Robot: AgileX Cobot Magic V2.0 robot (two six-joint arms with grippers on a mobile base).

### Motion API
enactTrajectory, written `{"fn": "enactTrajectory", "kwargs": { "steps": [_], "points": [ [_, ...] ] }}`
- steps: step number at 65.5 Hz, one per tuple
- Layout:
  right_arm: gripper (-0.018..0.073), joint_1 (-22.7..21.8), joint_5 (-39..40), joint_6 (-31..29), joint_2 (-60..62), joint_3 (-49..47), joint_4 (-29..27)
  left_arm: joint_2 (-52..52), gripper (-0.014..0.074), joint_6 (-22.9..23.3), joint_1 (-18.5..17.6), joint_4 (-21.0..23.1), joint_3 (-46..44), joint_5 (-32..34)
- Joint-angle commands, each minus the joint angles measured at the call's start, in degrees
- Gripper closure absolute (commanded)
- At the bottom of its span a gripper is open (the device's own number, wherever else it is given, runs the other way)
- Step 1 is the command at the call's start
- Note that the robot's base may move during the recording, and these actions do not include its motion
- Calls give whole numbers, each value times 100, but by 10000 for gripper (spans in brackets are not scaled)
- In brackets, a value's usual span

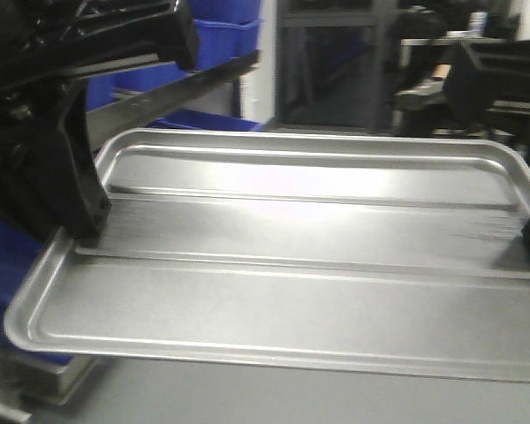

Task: Grab silver tray and place in blue box
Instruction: 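Hold the tray level in both grippers while the base drives to the bins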

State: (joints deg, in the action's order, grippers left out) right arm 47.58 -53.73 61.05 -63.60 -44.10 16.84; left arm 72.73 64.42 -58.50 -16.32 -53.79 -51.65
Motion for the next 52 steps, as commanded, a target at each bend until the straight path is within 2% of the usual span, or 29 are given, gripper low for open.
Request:
{"fn": "enactTrajectory", "kwargs": {
  "steps": [1, 52],
  "points": [
    [510, -17, -488, -54, 92, -124, 337, -170, 700, 81, 0, -315, -125, -224],
    [510, -17, -1123, -54, 92, -124, 337, -170, 700, 81, 0, -303, -125, -224]
  ]
}}
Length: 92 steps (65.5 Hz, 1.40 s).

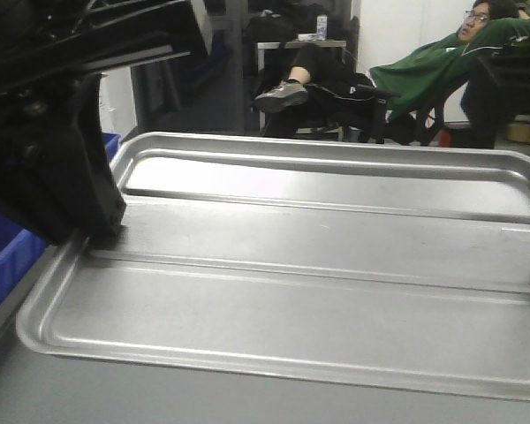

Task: Grab silver tray and place in blue box
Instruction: 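Hold the tray level in both grippers while the base drives to the bins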

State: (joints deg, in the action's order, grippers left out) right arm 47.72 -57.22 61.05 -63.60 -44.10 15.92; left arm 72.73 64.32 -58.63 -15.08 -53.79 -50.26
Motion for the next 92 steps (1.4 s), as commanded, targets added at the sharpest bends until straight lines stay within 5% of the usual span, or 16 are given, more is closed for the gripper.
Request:
{"fn": "enactTrajectory", "kwargs": {
  "steps": [1, 37, 92],
  "points": [
    [510, -31, -793, -54, 92, -124, 428, -170, 700, 91, 13, -426, -125, -362],
    [510, -31, -1525, -54, 92, -124, 428, -170, 700, 91, 13, -411, -125, -362],
    [510, -31, -1519, -54, 92, -124, 428, -159, 700, 91, 13, -411, -125, -362]
  ]
}}
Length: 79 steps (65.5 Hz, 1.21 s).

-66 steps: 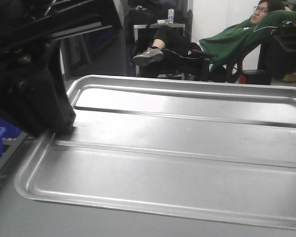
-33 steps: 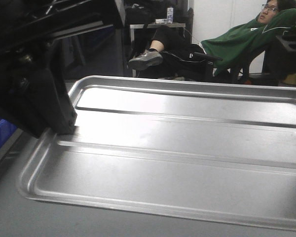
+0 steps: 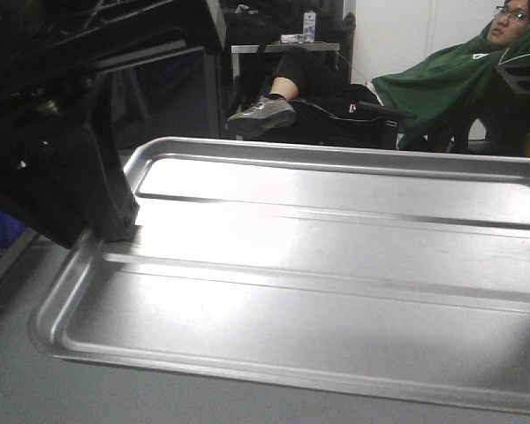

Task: Grab silver tray and place in blue box
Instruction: 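Hold the tray level in both grippers while the base drives to the bins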

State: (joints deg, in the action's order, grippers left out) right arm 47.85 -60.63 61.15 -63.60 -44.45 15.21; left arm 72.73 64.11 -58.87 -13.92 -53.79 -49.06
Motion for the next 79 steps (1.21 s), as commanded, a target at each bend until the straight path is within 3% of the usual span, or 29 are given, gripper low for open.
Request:
{"fn": "enactTrajectory", "kwargs": {
  "steps": [1, 79],
  "points": [
    [510, -44, -1178, -64, 92, -89, 499, -159, 700, 112, 37, -527, -125, -482],
    [510, -44, -1172, -64, 92, -89, 499, -159, 700, 112, 37, -530, -125, -443]
  ]
}}
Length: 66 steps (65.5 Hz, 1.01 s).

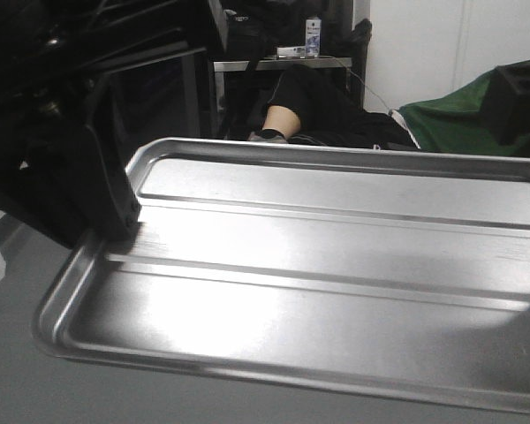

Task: Grab silver tray and place in blue box
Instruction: 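Hold the tray level in both grippers while the base drives to the bins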

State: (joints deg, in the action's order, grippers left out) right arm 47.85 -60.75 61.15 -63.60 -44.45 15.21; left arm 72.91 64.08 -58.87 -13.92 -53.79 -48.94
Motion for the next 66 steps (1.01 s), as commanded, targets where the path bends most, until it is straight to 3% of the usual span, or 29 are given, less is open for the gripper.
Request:
{"fn": "enactTrajectory", "kwargs": {
  "steps": [1, 66],
  "points": [
    [510, -44, -1160, -64, 92, -89, 499, -177, 700, 115, 37, -530, -125, -456],
    [510, -44, -1160, -64, 92, -89, 499, -177, 700, 115, 37, -530, -125, -456]
  ]
}}
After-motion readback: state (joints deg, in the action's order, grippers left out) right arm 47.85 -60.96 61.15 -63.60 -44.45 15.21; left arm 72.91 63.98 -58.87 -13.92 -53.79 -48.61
